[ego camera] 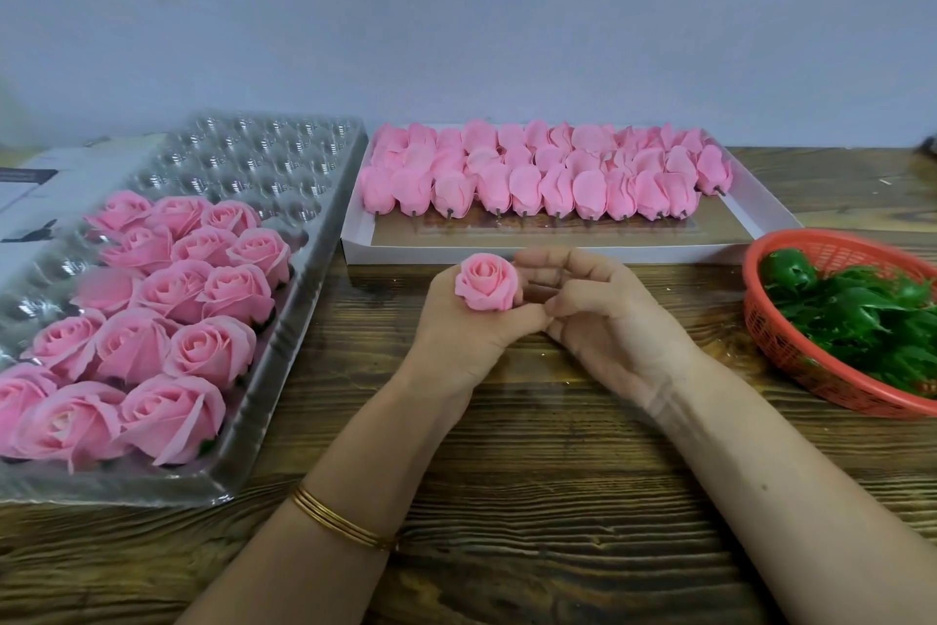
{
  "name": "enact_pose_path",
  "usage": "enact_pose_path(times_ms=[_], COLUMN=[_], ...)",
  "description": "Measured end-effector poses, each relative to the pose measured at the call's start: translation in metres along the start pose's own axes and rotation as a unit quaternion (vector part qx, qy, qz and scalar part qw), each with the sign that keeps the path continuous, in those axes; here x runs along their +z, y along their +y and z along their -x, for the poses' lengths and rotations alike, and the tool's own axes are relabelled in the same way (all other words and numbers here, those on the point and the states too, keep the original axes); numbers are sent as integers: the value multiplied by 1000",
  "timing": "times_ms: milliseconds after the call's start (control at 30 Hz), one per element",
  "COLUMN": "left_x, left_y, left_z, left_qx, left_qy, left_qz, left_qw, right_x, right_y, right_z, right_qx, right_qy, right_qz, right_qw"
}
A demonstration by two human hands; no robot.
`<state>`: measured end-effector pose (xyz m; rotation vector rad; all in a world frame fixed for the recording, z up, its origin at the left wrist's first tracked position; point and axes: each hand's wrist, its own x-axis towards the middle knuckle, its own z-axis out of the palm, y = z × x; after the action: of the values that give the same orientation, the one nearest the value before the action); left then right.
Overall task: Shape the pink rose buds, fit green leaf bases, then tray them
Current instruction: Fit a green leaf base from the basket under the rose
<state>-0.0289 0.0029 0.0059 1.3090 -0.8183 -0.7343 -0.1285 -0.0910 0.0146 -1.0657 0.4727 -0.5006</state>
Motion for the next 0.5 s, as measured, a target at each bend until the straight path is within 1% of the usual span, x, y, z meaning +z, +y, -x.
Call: enact_pose_path(times_ms=[133,233,333,500], left_x=[-3,-3,0,-1], left_y=[2,3,5,10], left_z=[0,0,2,4], left_qx=[7,8,1,-10], left_qy=[22,35,29,17], left_qz=[22,58,92,107], left_qw=[999,998,995,994], right_x=[-1,0,4,9], right_y=[0,0,5,14], right_z=[1,2,2,2], right_qx=[12,62,94,91], right_qy=[12,-35,-91,-117], right_qz=[-8,-26,-69,-106], right_qw=[1000,997,989,983])
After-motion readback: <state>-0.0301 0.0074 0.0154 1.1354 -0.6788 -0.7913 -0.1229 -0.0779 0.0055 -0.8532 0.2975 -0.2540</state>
